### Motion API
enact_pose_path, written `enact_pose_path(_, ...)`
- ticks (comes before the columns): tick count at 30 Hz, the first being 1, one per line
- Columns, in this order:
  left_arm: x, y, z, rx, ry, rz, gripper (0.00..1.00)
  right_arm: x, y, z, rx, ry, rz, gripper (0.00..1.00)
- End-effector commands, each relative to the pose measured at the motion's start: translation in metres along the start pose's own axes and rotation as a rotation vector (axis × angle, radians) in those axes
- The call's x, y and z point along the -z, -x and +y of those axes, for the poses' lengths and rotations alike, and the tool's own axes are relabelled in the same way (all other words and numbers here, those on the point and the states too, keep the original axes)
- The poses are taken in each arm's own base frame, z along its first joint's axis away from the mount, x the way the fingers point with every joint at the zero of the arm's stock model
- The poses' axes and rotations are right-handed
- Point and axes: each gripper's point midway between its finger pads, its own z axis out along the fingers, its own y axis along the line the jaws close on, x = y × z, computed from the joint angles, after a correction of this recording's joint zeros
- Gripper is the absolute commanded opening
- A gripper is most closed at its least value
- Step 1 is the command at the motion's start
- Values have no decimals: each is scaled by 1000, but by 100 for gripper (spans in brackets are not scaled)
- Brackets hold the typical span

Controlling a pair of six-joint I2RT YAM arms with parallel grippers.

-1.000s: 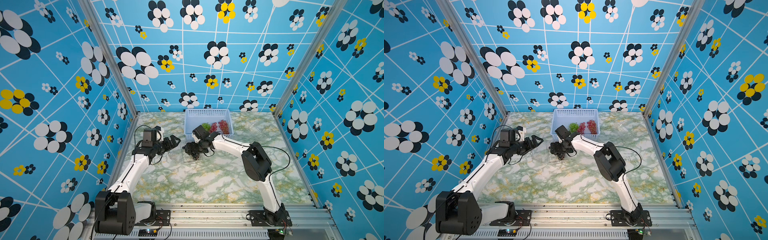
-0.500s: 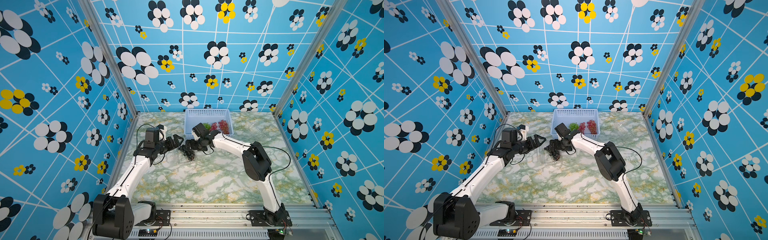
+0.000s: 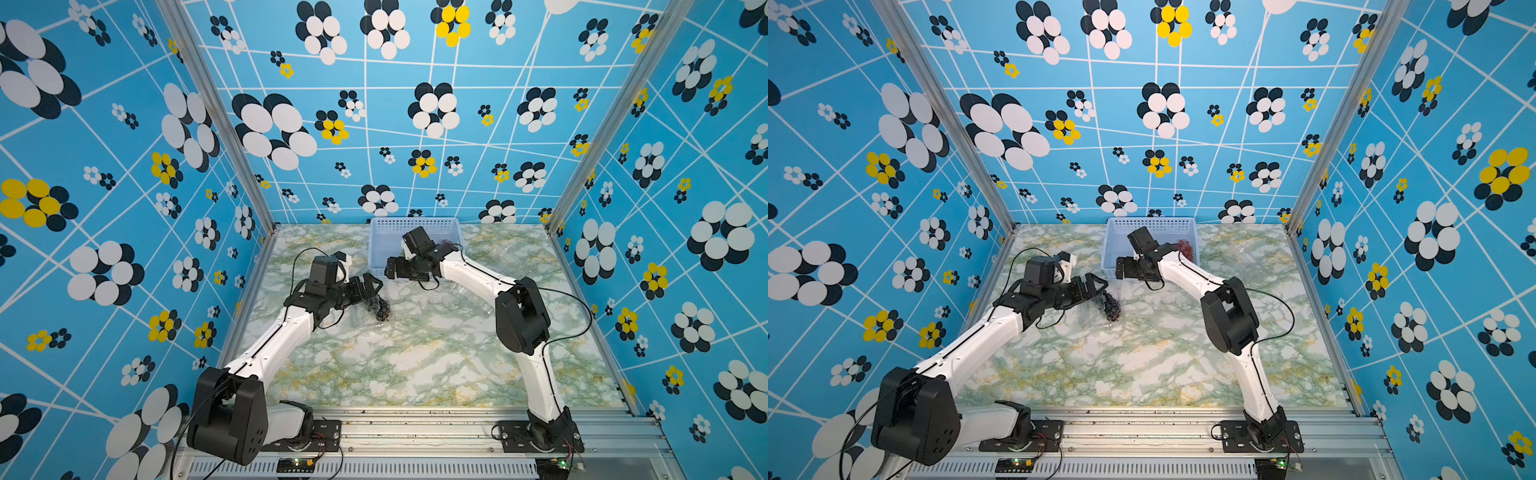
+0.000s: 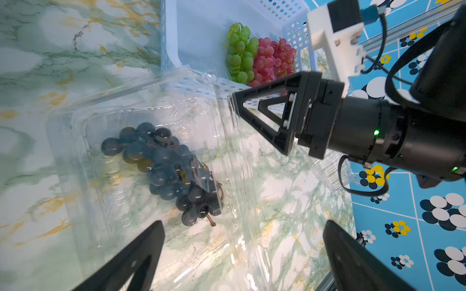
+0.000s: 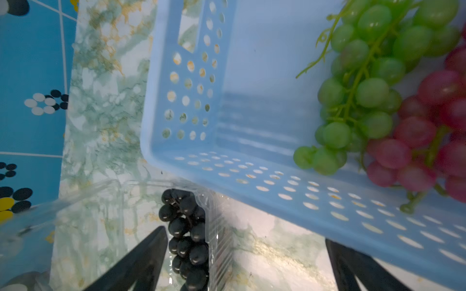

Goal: Pack grapes into containers
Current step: Move the basket to the center of the board.

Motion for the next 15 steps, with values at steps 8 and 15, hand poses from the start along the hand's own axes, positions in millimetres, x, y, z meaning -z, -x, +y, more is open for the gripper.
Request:
enact_pose_path(8, -15, 1, 4, 40, -6, -50, 100, -10, 31, -22, 0, -31, -45, 99)
enact_pose_path(15, -26, -8, 17, 69, 9, -54, 99, 11, 21, -9, 8, 65, -40, 99)
